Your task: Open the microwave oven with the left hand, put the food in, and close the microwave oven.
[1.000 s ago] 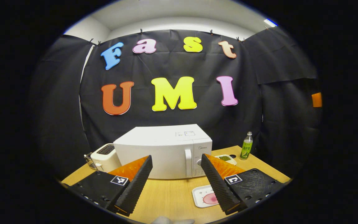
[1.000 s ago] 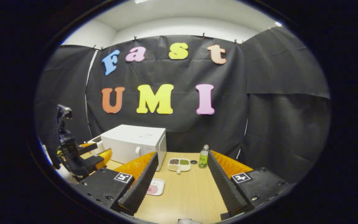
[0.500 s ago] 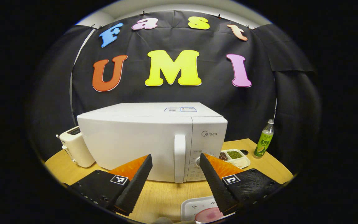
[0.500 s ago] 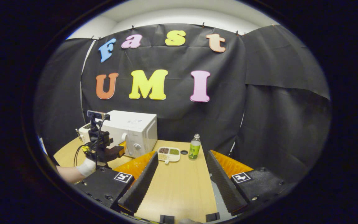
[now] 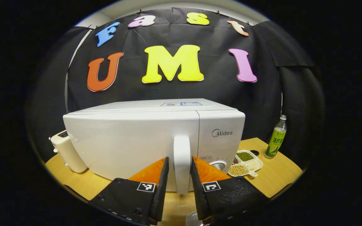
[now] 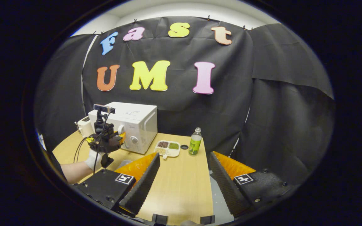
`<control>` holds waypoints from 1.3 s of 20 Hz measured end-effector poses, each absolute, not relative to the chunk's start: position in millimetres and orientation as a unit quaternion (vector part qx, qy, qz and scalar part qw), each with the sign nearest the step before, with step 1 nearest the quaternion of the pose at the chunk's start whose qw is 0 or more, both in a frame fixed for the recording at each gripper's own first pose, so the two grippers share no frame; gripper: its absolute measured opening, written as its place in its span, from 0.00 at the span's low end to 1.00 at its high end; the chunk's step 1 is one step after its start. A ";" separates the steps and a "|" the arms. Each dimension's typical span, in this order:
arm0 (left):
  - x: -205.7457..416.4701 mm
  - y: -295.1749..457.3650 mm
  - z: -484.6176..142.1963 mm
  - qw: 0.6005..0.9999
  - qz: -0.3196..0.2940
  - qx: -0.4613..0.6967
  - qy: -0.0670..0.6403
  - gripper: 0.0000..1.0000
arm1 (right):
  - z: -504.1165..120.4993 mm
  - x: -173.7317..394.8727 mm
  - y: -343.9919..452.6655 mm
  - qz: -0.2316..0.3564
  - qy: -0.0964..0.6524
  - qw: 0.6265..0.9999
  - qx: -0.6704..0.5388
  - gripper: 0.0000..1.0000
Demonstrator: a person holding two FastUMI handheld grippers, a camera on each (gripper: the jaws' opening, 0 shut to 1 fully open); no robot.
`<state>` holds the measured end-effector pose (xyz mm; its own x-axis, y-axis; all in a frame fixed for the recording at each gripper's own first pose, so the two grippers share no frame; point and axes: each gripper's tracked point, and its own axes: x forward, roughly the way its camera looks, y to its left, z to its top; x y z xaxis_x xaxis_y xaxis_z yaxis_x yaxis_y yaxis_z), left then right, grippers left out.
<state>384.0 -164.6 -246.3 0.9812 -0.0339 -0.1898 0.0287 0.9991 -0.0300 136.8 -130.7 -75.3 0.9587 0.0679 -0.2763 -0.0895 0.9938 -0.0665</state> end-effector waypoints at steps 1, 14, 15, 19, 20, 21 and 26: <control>386.5 -167.6 -247.6 0.995 -0.010 -0.017 0.099 0.45 | -74.1 139.4 -128.9 0.045 0.138 0.989 -0.040 1.00; 314.8 -152.7 -249.1 0.993 -0.047 -0.040 0.100 0.02 | -70.0 137.3 -108.0 0.081 0.127 0.988 -0.028 1.00; 301.7 -148.0 -249.4 0.993 -0.054 -0.038 0.102 0.02 | -69.4 134.8 -104.9 0.081 0.125 0.988 -0.028 1.00; 246.5 -118.4 -252.4 0.991 -0.065 -0.020 0.116 0.11 | -67.7 117.5 -80.9 0.086 0.118 0.989 -0.016 1.00; 234.7 -110.3 -254.4 0.990 -0.064 -0.016 0.121 0.13 | -67.6 112.0 -72.8 0.087 0.116 0.989 -0.013 1.00; 223.9 -98.4 -255.7 0.991 -0.055 -0.013 0.125 0.16 | -67.3 106.0 -65.4 0.088 0.114 0.989 -0.011 1.00; 179.6 -48.2 -264.6 0.986 -0.045 -0.038 0.159 0.70 | -74.0 60.8 -21.3 0.089 0.121 0.989 0.000 1.00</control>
